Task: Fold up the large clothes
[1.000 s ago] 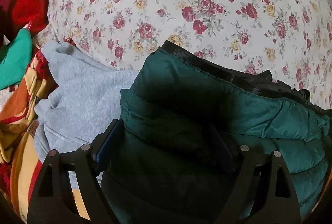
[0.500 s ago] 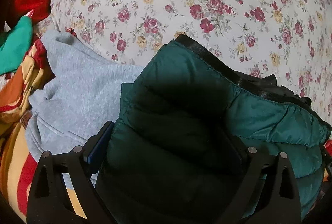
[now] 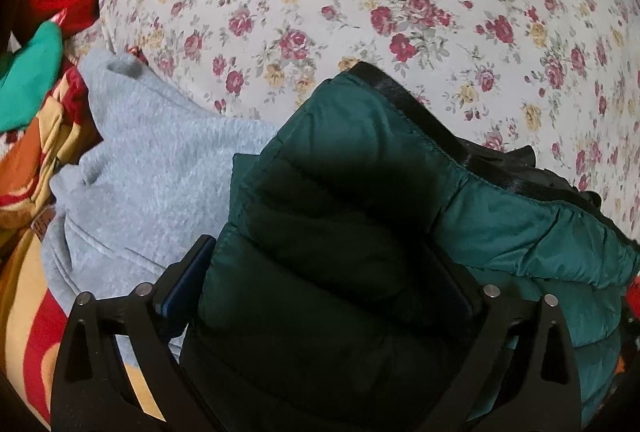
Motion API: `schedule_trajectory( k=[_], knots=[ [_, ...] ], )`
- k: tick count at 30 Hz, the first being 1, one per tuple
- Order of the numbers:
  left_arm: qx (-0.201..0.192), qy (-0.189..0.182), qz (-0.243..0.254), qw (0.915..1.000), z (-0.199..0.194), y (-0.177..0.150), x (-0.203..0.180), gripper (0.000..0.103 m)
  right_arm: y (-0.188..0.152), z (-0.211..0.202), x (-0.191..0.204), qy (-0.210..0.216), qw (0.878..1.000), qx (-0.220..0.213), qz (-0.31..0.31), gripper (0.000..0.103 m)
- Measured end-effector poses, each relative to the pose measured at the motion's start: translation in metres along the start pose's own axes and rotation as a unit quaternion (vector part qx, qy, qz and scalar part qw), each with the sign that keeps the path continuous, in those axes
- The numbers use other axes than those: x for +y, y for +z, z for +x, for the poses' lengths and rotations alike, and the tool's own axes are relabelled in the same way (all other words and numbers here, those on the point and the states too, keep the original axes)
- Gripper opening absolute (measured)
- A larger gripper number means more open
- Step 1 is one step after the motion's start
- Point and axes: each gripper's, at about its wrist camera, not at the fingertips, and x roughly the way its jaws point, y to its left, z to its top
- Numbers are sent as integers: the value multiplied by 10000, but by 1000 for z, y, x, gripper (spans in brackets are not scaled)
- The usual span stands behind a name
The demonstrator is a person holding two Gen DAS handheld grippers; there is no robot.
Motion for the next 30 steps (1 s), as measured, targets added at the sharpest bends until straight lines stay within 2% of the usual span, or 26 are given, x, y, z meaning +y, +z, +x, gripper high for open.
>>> schedule_trajectory(
  k=[3,6,9,10,12,16,21,26,30],
  knots=[
    [243,-262,-223,9991,0,1,9,100,3,1,3,-40,9999,115,-28,99],
    [536,-753,-502,9945,-14,3,30,100,9,-22,5,126,9999,68,-58,98],
    [380,-916,-488,9939,-38,-4,51,100,12,-53,-3,365,9991,-183,117,99],
    [339,-967,-487,9935,-43,-7,57,100,12,-59,-6,366,9990,-204,127,102],
    [334,-1187,-627,9904,-51,-14,72,100,11,-63,-16,347,9993,-44,93,103],
    [500,-1667,-1025,9794,-44,-29,95,102,5,-50,-33,306,9983,487,38,103],
    [788,-2029,-971,9712,-19,-34,88,102,-2,-17,-39,783,9908,1107,17,103],
    [973,-2249,-919,9652,0,-31,78,102,-2,12,-39,1282,9821,1378,109,103],
    [989,-2349,-1083,9609,10,-32,72,103,0,26,-37,1338,9797,1491,118,103]
  ],
)
